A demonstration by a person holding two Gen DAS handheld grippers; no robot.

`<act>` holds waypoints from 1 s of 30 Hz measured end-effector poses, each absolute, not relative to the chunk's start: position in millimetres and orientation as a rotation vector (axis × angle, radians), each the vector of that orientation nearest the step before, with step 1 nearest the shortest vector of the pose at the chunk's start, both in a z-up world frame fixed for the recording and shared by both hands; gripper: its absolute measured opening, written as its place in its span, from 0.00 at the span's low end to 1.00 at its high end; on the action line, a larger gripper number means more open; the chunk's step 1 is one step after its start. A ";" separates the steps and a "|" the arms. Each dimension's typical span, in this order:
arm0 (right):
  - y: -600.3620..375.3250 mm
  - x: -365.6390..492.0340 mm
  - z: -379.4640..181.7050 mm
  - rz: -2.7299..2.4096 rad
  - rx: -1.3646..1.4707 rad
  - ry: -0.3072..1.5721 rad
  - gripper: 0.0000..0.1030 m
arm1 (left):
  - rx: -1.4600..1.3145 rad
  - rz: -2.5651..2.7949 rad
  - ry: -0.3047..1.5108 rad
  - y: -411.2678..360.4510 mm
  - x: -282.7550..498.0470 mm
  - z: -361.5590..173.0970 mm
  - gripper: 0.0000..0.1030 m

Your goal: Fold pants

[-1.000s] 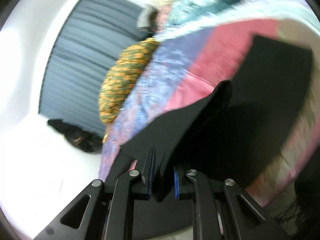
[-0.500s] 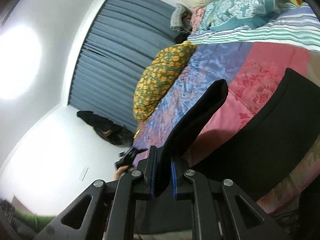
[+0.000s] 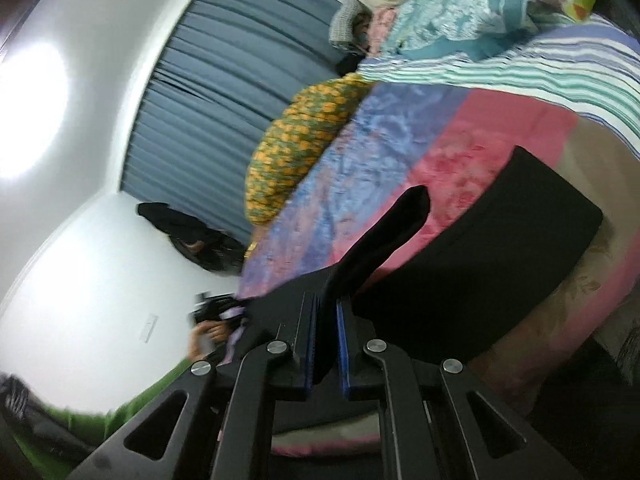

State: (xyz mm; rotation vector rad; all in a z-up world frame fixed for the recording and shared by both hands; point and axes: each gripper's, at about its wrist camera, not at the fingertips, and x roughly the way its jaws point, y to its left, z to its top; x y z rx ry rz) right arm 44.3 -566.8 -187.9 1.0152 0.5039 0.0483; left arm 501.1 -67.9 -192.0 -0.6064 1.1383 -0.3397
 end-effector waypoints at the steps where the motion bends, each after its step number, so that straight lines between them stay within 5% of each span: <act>1: -571.0 50.9 -189.9 0.052 1.023 0.507 0.09 | -0.576 -0.346 1.102 -64.1 487.5 -175.9 0.08; 6: -587.4 79.9 -166.5 0.055 0.890 0.552 0.09 | -0.455 -0.314 0.912 -33.0 373.7 -116.4 0.10; 11: -599.3 106.8 -191.1 -0.104 0.585 0.902 0.09 | -0.324 -0.169 0.982 -19.8 270.3 -186.9 0.11; 16: -608.0 118.3 -230.9 -0.163 0.470 1.114 0.09 | -0.274 -0.150 1.034 -35.0 243.8 -215.0 0.08; 24: -623.0 115.5 -214.6 -0.261 0.339 1.072 0.08 | -0.171 -0.250 0.979 -66.8 240.8 -195.4 0.10; 25: -624.0 114.1 -215.9 -0.266 0.343 1.072 0.08 | -0.199 -0.229 0.995 -61.7 241.0 -198.3 0.13; 27: -623.2 109.3 -217.4 -0.268 0.367 1.065 0.08 | -0.279 -0.190 1.017 -43.5 237.6 -201.6 0.55; 30: -617.6 104.1 -215.6 -0.276 0.354 1.041 0.08 | -0.383 -0.111 0.960 -4.1 235.0 -189.8 0.70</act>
